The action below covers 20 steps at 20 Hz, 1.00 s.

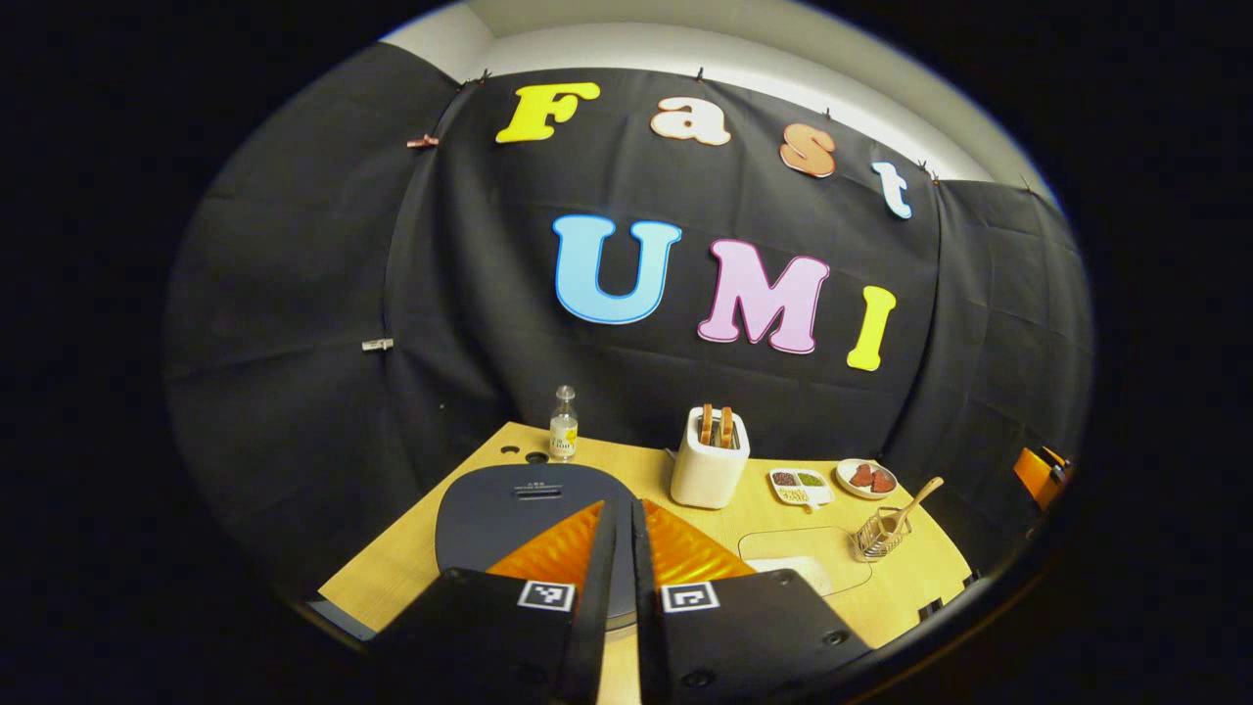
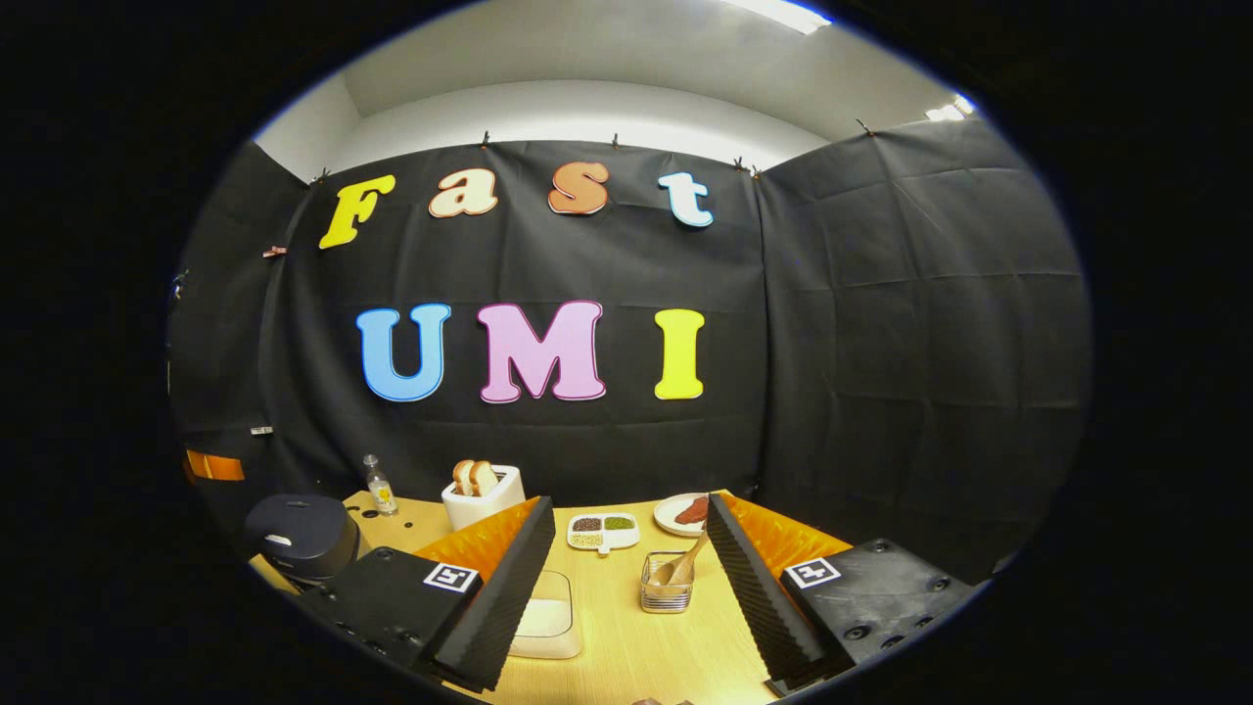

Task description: Close the left gripper, press the button to open the rice cooker; take a wooden spoon from the chopstick holder with the right hand, scoop a spoonful of rice and pour it into the rice cooker, then put the wooden spoon back into the chopstick holder.

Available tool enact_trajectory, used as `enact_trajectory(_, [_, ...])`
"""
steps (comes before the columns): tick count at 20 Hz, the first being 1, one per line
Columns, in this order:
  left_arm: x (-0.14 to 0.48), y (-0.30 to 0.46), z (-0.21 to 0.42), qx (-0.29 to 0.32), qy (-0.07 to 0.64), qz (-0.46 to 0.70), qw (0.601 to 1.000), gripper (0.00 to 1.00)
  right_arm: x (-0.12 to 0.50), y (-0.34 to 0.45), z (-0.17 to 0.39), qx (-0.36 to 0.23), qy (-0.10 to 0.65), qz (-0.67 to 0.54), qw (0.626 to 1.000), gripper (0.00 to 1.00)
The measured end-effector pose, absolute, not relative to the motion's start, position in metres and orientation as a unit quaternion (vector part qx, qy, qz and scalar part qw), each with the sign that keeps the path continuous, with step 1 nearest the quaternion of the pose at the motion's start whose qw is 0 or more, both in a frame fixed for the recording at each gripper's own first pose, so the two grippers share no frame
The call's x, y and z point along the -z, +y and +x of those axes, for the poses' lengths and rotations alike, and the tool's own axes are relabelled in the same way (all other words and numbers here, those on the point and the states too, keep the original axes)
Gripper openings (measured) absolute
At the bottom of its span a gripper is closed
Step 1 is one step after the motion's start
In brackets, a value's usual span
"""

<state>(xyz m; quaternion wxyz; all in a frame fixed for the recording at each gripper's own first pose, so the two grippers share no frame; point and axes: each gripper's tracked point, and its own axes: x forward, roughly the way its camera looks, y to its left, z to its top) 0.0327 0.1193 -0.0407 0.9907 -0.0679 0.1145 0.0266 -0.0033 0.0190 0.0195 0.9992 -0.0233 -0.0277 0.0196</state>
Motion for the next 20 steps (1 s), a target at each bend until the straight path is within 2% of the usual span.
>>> enact_trajectory(1, [0.048,0.124,0.035,-0.028,0.124,-0.077,0.989,0.11,-0.019,0.016,-0.004,-0.016,-0.026,-0.025,0.999,0.98])
enact_trajectory(3, [0.061,0.132,0.040,-0.026,0.143,-0.096,0.985,0.05,-0.016,0.011,-0.003,-0.008,-0.022,-0.026,0.999,0.98])
enact_trajectory(12, [0.141,0.148,0.053,-0.026,0.255,-0.125,0.958,0.06,-0.003,-0.002,-0.003,0.021,0.003,-0.021,1.000,0.98])
enact_trajectory(20, [0.156,0.145,0.050,-0.016,0.271,-0.104,0.957,0.07,0.019,-0.003,-0.007,0.028,0.029,-0.014,0.999,0.98])
